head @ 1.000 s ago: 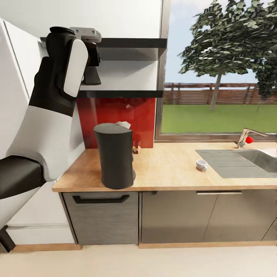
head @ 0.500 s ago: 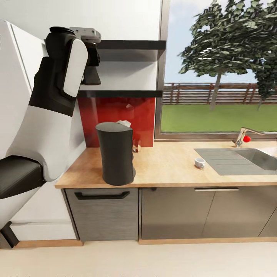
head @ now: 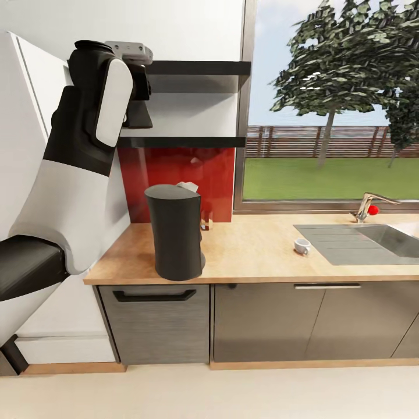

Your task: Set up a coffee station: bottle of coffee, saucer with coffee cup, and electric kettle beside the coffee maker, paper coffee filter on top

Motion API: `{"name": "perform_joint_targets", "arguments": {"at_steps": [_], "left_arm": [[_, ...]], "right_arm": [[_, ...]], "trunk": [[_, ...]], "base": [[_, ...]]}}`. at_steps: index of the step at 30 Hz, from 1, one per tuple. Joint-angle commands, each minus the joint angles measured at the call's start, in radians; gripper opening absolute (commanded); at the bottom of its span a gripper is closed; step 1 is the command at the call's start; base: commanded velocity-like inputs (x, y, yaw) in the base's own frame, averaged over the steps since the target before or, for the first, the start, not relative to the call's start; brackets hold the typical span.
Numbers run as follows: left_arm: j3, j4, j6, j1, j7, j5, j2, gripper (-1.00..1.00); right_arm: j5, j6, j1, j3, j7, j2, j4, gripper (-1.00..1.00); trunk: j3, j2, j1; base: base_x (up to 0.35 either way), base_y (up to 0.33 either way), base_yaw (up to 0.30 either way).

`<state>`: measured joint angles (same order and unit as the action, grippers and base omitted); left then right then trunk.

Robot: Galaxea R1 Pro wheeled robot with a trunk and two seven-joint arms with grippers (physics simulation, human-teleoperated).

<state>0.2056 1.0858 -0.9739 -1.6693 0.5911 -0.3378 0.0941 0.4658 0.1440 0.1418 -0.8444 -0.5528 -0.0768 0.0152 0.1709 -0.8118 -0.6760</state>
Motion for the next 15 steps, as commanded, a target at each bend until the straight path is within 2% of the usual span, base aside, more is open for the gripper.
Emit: {"name": "perform_joint_targets", "arguments": {"at_steps": [1, 5, 10, 11, 15], "left_arm": [[0.001, 0.000, -0.002, -0.001, 0.010, -0.010, 0.000, -1.00], [0.000, 0.000, -0.005, -0.001, 0.002, -0.028, -0.001, -1.00], [-0.002, 0.007, -0.008, -0.001, -0.043, -0.124, -0.016, -1.00], [-0.002, 0.027, -0.008, 0.000, -0.079, -0.154, -0.033, -1.00], [-0.003, 0.084, -0.010, 0.010, -0.214, -0.187, -0.077, -1.00]], "right_arm": [[0.008, 0.005, 0.001, -0.008, -0.004, 0.000, 0.002, 1.00], [0.008, 0.005, 0.001, -0.008, -0.004, 0.000, 0.002, 1.00], [0.008, 0.005, 0.001, -0.008, -0.004, 0.000, 0.002, 1.00], [0.008, 0.005, 0.001, -0.008, -0.004, 0.000, 0.002, 1.00], [0.008, 0.005, 0.001, -0.008, -0.004, 0.000, 0.002, 1.00]], "trunk": [[0.002, -0.001, 0.000], [0.002, -0.001, 0.000], [0.002, -0.001, 0.000], [0.002, -0.001, 0.000], [0.002, -0.001, 0.000]], "base": [[0.000, 0.000, 0.000], [0.000, 0.000, 0.000], [0.000, 0.000, 0.000], [0.000, 0.000, 0.000], [0.000, 0.000, 0.000]]}}
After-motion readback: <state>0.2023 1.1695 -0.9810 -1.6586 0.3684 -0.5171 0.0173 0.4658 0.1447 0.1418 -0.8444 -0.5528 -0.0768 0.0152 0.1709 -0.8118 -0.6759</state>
